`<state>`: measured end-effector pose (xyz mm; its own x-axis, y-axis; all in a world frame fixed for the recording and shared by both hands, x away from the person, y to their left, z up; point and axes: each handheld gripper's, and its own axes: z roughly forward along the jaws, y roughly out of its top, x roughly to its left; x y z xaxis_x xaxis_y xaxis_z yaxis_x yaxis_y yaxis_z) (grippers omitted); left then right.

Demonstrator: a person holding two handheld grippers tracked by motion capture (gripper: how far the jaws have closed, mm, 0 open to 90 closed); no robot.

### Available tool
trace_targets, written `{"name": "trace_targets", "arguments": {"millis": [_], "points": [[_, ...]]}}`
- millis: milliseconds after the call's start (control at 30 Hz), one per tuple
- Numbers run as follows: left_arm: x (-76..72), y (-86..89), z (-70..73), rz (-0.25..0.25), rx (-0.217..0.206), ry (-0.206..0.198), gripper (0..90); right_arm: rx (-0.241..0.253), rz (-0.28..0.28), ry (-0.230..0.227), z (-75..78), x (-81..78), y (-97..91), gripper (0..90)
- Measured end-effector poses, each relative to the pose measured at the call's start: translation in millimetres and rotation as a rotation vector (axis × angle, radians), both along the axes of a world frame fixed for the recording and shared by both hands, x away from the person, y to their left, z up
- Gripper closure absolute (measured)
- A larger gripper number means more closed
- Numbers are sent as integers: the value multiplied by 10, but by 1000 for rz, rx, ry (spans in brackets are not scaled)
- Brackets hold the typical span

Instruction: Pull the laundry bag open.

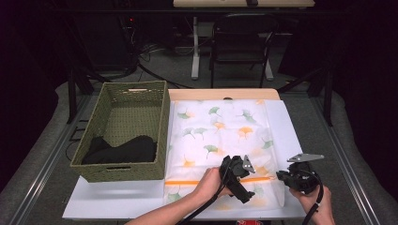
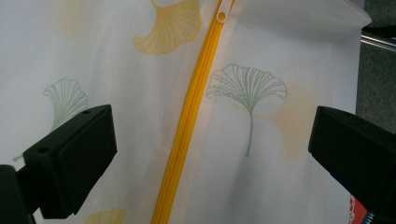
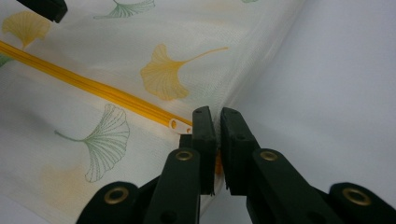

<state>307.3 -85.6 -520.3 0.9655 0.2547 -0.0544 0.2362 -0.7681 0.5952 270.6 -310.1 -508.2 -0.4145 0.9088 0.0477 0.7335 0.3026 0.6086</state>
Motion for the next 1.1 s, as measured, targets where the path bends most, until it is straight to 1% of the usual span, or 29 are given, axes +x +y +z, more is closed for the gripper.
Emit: {"name": "trace_targets", "arguments": {"millis": [100, 300, 333, 433, 500, 567, 700, 800, 867, 933, 967, 1033, 1100], "points": [[6, -50, -17, -7, -1, 8, 36, 7, 1, 3, 4, -1, 0, 854], [13, -110, -21, -9, -9, 8, 31, 9, 3, -3, 20, -10, 4, 854], [15, -131, -20, -6, -20, 10, 30, 8, 10, -13, 22, -10, 4, 854], [8, -174, -16, -9, -21, 17, 30, 9, 10, -15, 35, -20, 17, 855], [0, -206, -24, -15, -25, 19, 35, 4, 15, -22, 44, -26, 23, 854], [-11, -251, -36, -24, -29, 19, 36, 11, 16, -27, 51, -33, 38, 854], [-26, -330, -49, -30, -25, 28, 12, 14, 19, -30, 62, -45, 52, 854], [-34, -373, -53, -46, -28, 19, 13, 16, 23, -34, 69, -50, 56, 854], [-34, -389, -57, -53, -45, 26, 24, 16, 25, -36, 72, -54, 58, 854], [-28, -402, -54, -59, -44, 30, 26, 17, 28, -38, 76, -58, 60, 855], [-28, -411, -60, -64, -53, 32, 18, 18, 29, -38, 78, -59, 62, 855], [-35, -428, -61, -63, -44, 31, 9, 22, 30, -40, 82, -62, 66, 855], [-44, -447, -71, -70, -45, 34, 4, 24, 34, -43, 84, -63, 70, 855]]}}
